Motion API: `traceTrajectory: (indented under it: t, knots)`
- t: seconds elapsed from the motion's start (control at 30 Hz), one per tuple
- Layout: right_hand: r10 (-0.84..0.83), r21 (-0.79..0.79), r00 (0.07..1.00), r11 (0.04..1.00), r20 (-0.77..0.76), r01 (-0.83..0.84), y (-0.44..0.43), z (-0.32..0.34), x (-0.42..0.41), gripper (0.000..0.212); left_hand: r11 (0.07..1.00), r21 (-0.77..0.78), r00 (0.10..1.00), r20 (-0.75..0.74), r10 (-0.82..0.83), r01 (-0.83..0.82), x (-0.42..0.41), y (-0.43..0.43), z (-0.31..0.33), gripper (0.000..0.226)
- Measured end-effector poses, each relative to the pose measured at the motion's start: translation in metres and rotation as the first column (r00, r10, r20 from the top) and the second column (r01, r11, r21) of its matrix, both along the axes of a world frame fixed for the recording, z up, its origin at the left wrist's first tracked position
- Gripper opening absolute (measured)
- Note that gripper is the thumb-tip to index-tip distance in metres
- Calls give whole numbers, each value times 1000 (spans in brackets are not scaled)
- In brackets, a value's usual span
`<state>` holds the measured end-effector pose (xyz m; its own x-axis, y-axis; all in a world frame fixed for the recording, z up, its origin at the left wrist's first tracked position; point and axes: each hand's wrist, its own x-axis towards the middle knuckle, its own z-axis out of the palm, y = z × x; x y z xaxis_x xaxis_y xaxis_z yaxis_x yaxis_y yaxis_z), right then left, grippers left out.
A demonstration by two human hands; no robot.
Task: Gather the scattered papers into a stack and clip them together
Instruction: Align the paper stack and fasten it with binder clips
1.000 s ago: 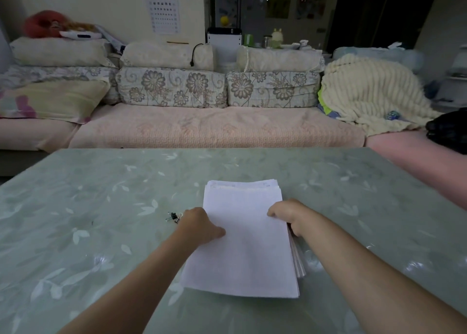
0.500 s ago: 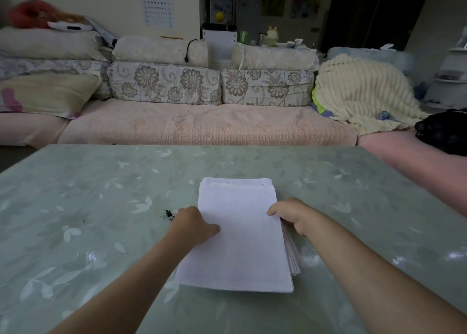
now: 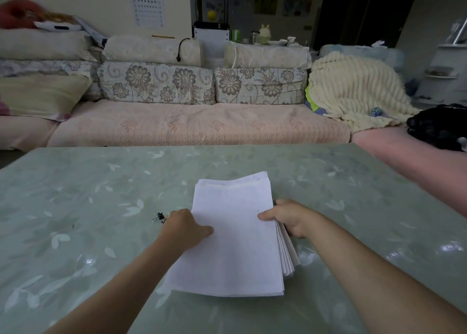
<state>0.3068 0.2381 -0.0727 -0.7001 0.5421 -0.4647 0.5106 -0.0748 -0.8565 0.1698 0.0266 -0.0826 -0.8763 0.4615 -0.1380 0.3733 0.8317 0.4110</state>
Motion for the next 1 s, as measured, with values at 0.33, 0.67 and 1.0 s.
traceTrajectory:
  t: [0.33, 0.67, 1.0]
  knots:
    - [134, 268, 878, 963, -459, -6, -6, 19, 9, 43, 813, 552, 950, 312, 8, -188, -17, 2, 17, 65]
    - [159, 374, 668, 908, -727, 191, -11, 75, 30, 46, 216, 976, 993, 51, -102, -28, 27, 15, 97, 44]
    - [28, 277, 765, 940, -643, 198, 0, 60, 48, 40, 287, 958, 983, 46, -178, 7, 53, 9, 80, 40]
